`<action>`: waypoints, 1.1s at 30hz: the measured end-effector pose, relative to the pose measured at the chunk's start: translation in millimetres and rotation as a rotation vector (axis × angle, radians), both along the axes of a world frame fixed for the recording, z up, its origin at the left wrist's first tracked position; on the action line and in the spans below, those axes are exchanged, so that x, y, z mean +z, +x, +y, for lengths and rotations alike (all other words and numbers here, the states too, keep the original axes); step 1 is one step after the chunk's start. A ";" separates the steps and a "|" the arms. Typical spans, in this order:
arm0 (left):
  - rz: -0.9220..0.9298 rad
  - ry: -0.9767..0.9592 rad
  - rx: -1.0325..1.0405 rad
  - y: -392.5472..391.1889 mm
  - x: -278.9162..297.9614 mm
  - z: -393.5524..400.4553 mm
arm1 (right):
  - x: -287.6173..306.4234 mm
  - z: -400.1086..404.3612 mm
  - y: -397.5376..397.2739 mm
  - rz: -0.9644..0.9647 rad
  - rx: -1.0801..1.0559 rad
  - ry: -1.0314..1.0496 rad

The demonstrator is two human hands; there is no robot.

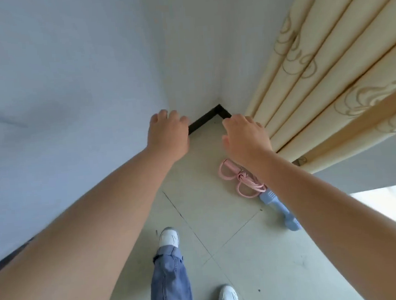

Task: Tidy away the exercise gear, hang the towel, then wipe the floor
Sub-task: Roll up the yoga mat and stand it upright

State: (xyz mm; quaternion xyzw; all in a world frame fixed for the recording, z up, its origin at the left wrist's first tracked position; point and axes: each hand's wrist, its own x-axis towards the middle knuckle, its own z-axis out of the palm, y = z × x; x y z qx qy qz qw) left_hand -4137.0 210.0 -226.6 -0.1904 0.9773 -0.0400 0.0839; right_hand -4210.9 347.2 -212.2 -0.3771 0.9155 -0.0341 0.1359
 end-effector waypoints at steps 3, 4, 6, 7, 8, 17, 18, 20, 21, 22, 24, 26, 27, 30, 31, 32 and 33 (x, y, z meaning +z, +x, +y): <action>0.007 0.006 0.173 85.3 51.0 -5.2 | 50.7 -24.5 54.1 -0.001 0.157 -0.015; 0.002 0.008 0.225 116.9 64.2 -6.5 | 62.4 -34.6 75.7 -0.001 0.218 -0.015; -0.012 0.001 0.350 187.7 86.9 -9.4 | 82.6 -57.9 128.8 0.001 0.349 -0.018; -0.021 -0.009 0.420 226.3 97.0 -10.6 | 91.7 -70.2 160.6 0.003 0.419 -0.022; -0.032 -0.024 0.496 266.3 106.6 -11.2 | 99.9 -82.2 195.0 0.007 0.494 -0.031; -0.061 -0.037 1.158 643.1 161.6 50.4 | 149.3 -115.9 567.7 -0.021 1.073 -0.138; -0.074 -0.026 1.206 684.0 162.8 65.1 | 150.6 -110.9 610.4 -0.016 1.118 -0.135; -0.100 -0.003 1.287 765.1 162.6 97.3 | 151.2 -98.2 694.9 -0.013 1.195 -0.122; -0.114 -0.002 1.320 804.4 162.3 113.1 | 151.1 -91.6 735.8 -0.016 1.232 -0.121; -0.129 -0.005 1.353 842.2 162.0 129.1 | 151.0 -84.3 775.9 -0.024 1.272 -0.120; -0.149 -0.014 1.420 911.5 161.6 156.2 | 152.1 -68.6 849.4 -0.066 1.341 -0.117; -0.146 -0.017 1.485 971.5 161.1 172.9 | 153.5 -55.5 912.3 -0.111 1.379 -0.108; -0.140 -0.011 1.512 996.2 160.2 176.8 | 153.4 -51.5 938.0 -0.128 1.384 -0.100; -0.129 0.017 1.546 1050.0 152.4 171.3 | 146.2 -54.4 995.2 -0.146 1.366 -0.059; -0.120 0.029 1.544 1062.0 148.0 164.6 | 141.4 -60.1 1008.2 -0.142 1.357 -0.040; -0.108 0.039 1.538 1071.7 143.1 155.3 | 135.7 -67.9 1019.0 -0.138 1.346 -0.023; -0.097 0.046 1.528 1080.5 137.4 144.1 | 129.0 -78.0 1028.3 -0.132 1.335 -0.011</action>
